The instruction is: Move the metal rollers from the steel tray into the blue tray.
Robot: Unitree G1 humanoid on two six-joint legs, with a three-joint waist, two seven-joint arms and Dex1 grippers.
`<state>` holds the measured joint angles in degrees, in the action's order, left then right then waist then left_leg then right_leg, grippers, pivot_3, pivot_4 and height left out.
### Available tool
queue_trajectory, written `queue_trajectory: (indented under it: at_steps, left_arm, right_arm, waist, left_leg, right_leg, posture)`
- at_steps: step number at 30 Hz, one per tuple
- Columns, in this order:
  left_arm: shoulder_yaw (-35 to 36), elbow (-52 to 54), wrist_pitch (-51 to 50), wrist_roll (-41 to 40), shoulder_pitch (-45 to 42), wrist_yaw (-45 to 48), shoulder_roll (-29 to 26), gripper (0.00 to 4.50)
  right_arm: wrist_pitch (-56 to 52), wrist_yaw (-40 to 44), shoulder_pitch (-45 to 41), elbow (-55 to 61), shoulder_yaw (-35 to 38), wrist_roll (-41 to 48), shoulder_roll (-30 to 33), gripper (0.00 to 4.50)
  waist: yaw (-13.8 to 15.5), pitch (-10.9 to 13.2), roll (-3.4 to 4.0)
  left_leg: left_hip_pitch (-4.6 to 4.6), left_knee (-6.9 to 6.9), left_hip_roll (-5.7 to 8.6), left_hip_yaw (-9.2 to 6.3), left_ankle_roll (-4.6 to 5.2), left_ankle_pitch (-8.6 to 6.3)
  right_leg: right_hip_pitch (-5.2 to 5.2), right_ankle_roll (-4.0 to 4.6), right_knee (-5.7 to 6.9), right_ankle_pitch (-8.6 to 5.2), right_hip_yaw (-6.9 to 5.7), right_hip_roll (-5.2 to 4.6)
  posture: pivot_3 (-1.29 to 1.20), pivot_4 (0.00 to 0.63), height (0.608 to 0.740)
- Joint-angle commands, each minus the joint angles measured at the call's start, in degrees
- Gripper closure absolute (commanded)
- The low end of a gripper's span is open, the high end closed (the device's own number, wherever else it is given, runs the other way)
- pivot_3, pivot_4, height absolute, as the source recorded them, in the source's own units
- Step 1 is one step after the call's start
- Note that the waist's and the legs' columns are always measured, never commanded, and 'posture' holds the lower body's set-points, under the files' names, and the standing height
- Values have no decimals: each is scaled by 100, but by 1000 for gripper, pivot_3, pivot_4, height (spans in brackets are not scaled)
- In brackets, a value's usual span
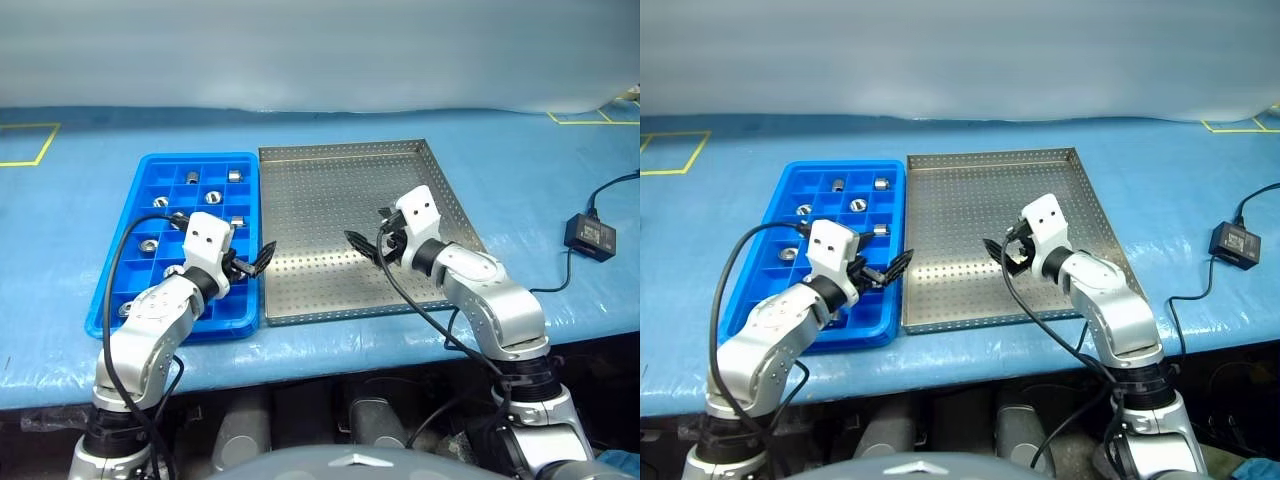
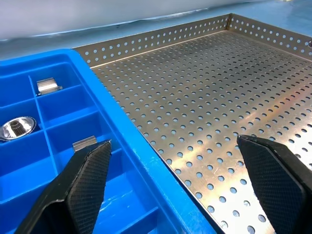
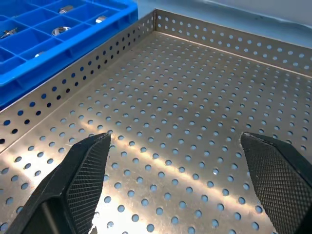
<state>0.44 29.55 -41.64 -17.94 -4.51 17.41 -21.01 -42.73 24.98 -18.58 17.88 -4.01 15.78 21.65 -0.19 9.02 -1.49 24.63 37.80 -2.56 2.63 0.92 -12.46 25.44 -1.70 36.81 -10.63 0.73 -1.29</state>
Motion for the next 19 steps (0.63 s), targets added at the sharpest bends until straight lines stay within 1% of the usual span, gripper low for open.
queue_trajectory:
  at_steps: [1, 3, 9, 12, 19]
  left_arm:
    - [-3, 354, 131, -14, -22, -13, 41, 0]
    - [-7, 404, 141, -22, 21, -12, 60, 0]
    - [2, 444, 135, 31, 13, -87, 94, 0]
    - [24, 452, 172, 0, -10, -104, 127, 0]
    - [-73, 403, 221, 55, -15, -99, 103, 0]
  right_arm:
    - [89, 20, -123, 9, -71, -13, -66, 21]
    - [156, 102, -140, 40, -164, -43, -35, 21]
    - [150, -10, -234, -40, -77, -69, -72, 21]
    - [208, 78, -261, -33, -235, -131, -23, 21]
    - [214, -109, -248, -64, -61, -163, -111, 21]
  waist:
    - [24, 0, 0]
    - [52, 0, 0]
    - [134, 0, 0]
    - [164, 0, 0]
    - [185, 0, 0]
  left_leg:
    - [0, 0, 0, 1, 0, 0]
    - [0, -1, 0, 1, 0, 0]
    - [0, 1, 0, 1, 0, 0]
    - [0, 3, -1, 0, 0, 0]
    - [2, 2, 0, 1, 0, 0]
  right_leg:
    - [0, 0, 0, 0, 0, 0]
    - [1, 0, 0, 0, 0, 0]
    - [1, 0, 0, 0, 0, 0]
    - [-1, 0, 0, 0, 0, 0]
    - [1, 0, -1, 0, 0, 0]
  posture:
    - [104, 150, 740]
    - [103, 150, 740]
    - [117, 150, 740]
    - [112, 150, 740]
    - [106, 150, 740]
